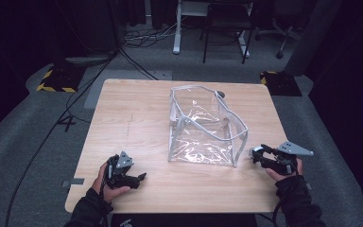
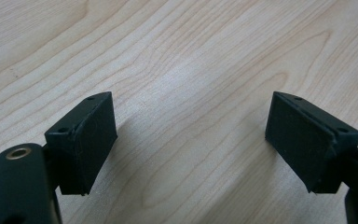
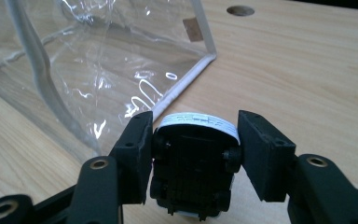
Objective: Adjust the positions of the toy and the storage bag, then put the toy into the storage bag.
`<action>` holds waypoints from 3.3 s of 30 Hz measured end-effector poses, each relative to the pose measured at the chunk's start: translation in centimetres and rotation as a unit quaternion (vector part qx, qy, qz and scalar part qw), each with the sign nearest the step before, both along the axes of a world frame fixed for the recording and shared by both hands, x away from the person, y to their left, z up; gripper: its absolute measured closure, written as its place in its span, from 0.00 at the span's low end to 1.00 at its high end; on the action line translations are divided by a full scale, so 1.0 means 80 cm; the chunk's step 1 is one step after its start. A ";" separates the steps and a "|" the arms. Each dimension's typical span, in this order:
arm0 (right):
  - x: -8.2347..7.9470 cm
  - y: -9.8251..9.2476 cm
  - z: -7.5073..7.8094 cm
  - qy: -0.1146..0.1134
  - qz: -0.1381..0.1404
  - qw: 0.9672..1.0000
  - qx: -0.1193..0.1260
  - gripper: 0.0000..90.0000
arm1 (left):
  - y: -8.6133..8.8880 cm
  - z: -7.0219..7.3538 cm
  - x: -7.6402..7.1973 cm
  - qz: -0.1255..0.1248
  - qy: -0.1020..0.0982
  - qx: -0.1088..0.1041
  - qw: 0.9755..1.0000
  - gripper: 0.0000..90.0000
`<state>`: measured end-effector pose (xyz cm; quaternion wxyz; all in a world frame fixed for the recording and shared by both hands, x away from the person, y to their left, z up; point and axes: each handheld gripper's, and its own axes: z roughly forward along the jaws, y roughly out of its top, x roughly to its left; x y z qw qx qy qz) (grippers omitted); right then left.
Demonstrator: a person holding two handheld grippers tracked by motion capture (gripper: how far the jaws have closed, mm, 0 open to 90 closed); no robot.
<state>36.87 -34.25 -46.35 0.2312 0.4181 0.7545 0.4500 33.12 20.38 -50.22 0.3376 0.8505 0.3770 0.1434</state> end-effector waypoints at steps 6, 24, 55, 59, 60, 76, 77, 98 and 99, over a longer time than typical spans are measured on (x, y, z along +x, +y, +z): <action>0.006 0.000 0.013 -0.014 -0.005 1.000 0.018 0.53 | 0.001 0.000 0.001 -0.002 0.004 -0.003 1.000 0.19; 0.021 -0.001 0.052 -0.041 -0.013 0.999 0.016 0.53 | 0.001 0.000 0.005 -0.010 -0.003 0.002 1.000 0.19; 0.066 0.020 0.174 -0.102 0.013 0.995 0.010 0.53 | -0.001 0.000 0.008 -0.016 0.004 -0.001 1.000 0.18; 0.067 0.028 0.186 -0.109 0.022 0.994 0.007 0.53 | -0.001 0.000 0.008 -0.016 0.004 -0.001 1.000 0.18; 0.068 0.030 0.189 -0.110 0.023 0.994 0.004 0.53 | -0.001 0.000 0.008 -0.016 0.004 -0.001 1.000 0.18; 0.084 0.070 0.211 -0.115 0.052 0.992 -0.002 0.53 | -0.001 0.000 0.008 -0.016 0.005 -0.001 1.000 0.18; 0.084 0.072 0.212 -0.117 0.053 0.992 -0.002 0.53 | -0.001 0.000 0.008 -0.016 0.005 -0.001 1.000 0.18; 0.089 0.117 0.220 -0.116 0.091 0.989 -0.003 0.53 | -0.001 0.000 0.008 -0.016 0.005 -0.001 1.000 0.18; 0.089 0.119 0.220 -0.115 0.093 0.989 -0.002 0.53 | -0.001 0.000 0.008 -0.016 0.005 -0.001 1.000 0.18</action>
